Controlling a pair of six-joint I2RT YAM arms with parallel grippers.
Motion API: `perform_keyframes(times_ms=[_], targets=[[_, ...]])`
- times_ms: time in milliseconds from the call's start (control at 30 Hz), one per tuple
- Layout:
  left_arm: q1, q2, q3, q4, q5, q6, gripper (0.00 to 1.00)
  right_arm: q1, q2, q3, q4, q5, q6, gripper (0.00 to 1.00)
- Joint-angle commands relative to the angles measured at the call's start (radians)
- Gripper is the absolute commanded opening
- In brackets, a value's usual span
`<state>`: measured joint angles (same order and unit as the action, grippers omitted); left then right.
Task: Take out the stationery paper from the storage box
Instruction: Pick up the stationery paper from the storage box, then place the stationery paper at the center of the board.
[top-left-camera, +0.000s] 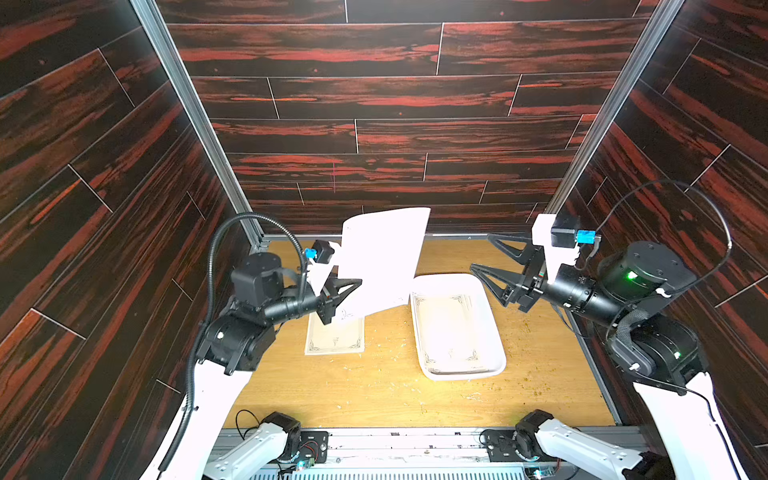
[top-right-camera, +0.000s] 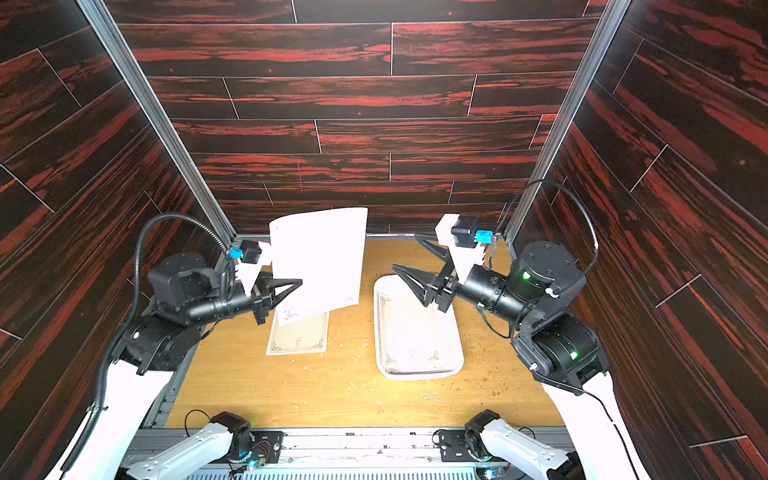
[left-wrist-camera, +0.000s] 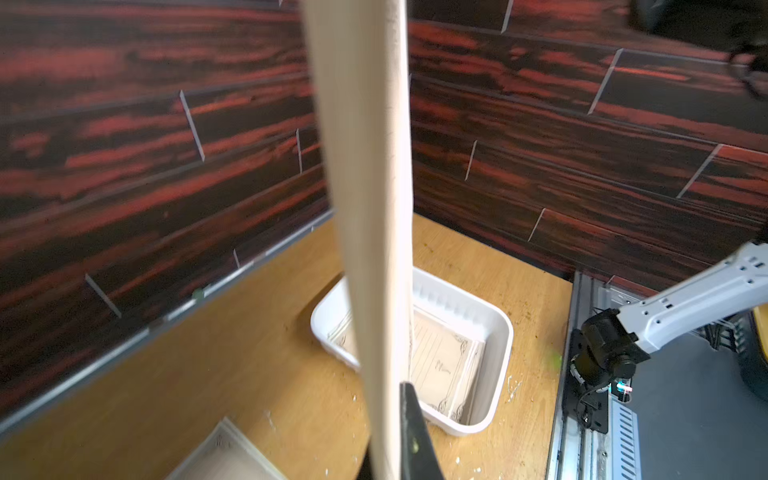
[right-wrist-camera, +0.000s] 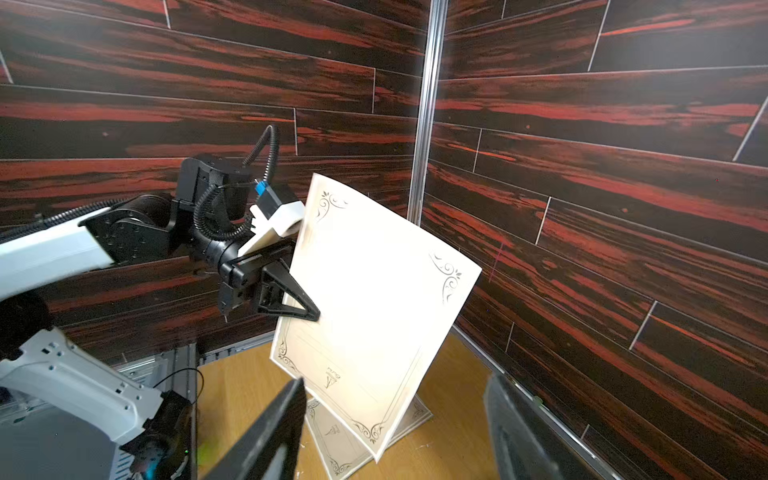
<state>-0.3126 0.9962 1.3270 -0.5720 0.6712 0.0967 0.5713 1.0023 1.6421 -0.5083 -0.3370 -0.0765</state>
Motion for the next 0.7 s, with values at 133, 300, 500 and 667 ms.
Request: perform_keyframes(times_ms=[133,300,500,667], targets=[[0.068,0.113,0.029,-0.186,-0.028,-0.020,0.00,-0.002,0.019,-0.001,0.000,0.102,-0.004,0.71],[0.115,0.188,0.042,-0.251,-0.057,-0.022,0.00,-0.003,0.030,0.009,-0.021,0.105,-0.002,0.71],[0.150,0.305,0.066,-0.297,-0.126,-0.042,0.00,-0.002,0.058,0.011,-0.037,0.115,-0.008,0.71],[0.170,0.390,0.066,-0.318,-0.187,-0.016,0.00,-0.002,0.093,0.025,-0.048,0.093,-0.013,0.71]])
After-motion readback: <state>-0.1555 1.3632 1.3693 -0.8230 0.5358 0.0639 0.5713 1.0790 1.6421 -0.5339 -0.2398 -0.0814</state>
